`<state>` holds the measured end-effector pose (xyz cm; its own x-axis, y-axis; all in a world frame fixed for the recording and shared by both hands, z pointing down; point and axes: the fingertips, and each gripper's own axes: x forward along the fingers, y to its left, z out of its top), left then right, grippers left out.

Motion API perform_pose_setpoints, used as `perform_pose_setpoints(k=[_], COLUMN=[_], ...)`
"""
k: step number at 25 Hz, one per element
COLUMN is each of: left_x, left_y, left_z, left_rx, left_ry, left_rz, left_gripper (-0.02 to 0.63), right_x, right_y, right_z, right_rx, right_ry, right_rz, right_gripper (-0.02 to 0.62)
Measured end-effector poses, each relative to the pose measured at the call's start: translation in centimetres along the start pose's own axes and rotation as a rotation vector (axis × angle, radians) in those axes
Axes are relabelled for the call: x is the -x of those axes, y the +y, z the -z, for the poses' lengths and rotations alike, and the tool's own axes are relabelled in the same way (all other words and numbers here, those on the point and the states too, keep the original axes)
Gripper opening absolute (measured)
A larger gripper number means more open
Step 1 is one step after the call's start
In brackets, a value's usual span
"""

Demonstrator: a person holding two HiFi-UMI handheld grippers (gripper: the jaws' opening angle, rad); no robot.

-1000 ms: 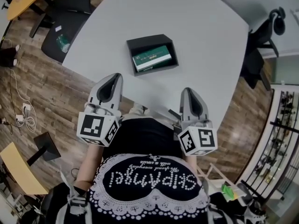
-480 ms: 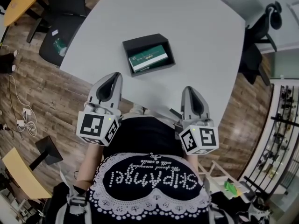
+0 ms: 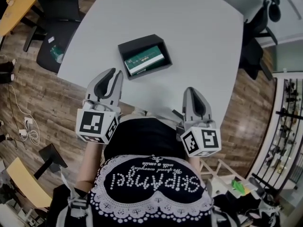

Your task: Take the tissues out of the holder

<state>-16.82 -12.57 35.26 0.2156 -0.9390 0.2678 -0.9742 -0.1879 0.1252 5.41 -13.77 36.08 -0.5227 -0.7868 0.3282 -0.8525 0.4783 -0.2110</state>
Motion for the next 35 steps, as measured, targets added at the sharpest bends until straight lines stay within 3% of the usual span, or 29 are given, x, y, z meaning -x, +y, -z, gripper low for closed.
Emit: perform_pose_setpoints(k=[2,5,14,24,35], left_x=[-0.7,-1.9,-6.1,-10.3,-13.8], left_y=[-0.2,-0.6,-2.3,-3.3,-4.6], left_z=[-0.8,-1.6,0.6,4.9,8.4], left_rx=[-0.028,-0.074,-0.142,-0.228,-0.258], left_ry=[-0.011,-0.007,0.14,0.331,0.439], left_rz=[0.019,0.055,0.169,0.248,0.311], left_gripper=[0.14,0.177,0.284,0.33,0.344], right_x=[0.2,0.7,1.7,2.7,2.9], right_y=[-0.5,-1.2,-3.2,-5.1,-6.1], right_z=[-0.1,0.0,-0.1,0.3,0.7], right_rx=[-0.008,-0.02,-0.049,-0.089,-0.118], right_ry=[-0.007,-0.014,-0.038,-0.043,-0.039], right_rz=[0.017,0.045,0.122,0.196,0.226], right_gripper=[0.035,0.035,0.035,0.037,0.037])
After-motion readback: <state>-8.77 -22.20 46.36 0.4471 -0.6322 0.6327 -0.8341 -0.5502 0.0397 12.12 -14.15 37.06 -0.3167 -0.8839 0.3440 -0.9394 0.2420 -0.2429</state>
